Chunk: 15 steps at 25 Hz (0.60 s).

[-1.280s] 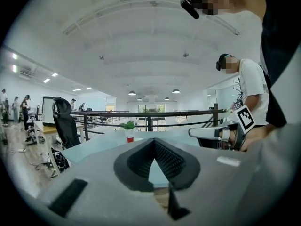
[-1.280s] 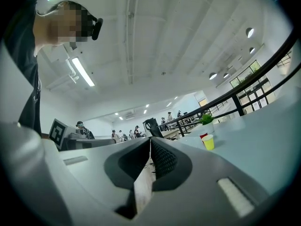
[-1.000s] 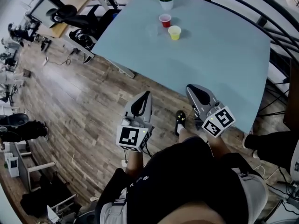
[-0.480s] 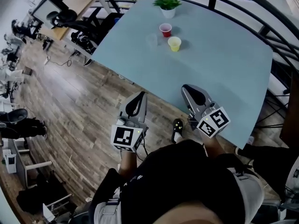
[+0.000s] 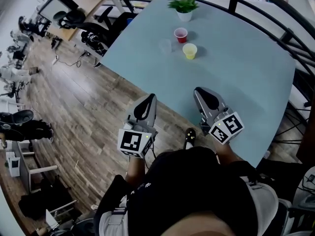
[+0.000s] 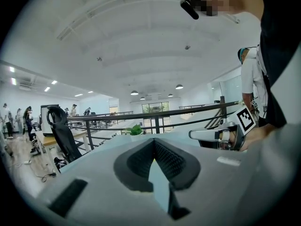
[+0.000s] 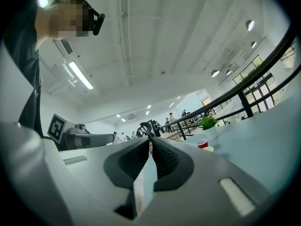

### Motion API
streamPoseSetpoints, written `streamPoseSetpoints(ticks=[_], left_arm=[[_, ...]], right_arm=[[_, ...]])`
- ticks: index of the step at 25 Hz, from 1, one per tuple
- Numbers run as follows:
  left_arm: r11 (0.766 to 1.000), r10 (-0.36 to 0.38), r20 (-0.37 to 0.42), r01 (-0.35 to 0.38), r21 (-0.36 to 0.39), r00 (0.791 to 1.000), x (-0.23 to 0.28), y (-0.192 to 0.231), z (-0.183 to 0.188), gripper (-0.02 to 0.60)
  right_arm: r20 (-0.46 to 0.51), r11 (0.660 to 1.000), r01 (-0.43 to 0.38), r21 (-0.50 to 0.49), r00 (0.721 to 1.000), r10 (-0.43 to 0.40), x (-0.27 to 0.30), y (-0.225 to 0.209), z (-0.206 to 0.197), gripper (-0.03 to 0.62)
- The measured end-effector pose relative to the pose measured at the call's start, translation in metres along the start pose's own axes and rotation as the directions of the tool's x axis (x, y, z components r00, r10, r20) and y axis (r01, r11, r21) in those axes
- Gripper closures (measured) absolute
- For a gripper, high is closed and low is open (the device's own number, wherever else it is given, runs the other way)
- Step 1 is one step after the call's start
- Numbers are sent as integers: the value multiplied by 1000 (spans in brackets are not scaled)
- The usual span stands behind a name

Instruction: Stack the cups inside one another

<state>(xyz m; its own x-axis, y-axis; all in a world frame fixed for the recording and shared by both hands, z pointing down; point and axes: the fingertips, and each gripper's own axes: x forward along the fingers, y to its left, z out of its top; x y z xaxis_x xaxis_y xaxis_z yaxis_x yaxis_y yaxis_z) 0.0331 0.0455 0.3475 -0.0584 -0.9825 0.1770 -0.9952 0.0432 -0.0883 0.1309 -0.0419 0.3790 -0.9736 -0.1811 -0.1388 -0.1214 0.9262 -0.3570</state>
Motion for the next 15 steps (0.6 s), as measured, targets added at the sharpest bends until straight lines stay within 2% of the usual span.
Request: streamPoseSetpoints(ticks=[11,15], left_arm=[[999,10,3,-10,-30,1000,28,12,-7,593],[1000,-3,-4,3,-17,1000,38,18,-6,592]], right_arm=[[-8,999,25,-36,1000,-26,10,-28,6,576],[-3,998,49,-41,999,-50,15,-42,9,571]])
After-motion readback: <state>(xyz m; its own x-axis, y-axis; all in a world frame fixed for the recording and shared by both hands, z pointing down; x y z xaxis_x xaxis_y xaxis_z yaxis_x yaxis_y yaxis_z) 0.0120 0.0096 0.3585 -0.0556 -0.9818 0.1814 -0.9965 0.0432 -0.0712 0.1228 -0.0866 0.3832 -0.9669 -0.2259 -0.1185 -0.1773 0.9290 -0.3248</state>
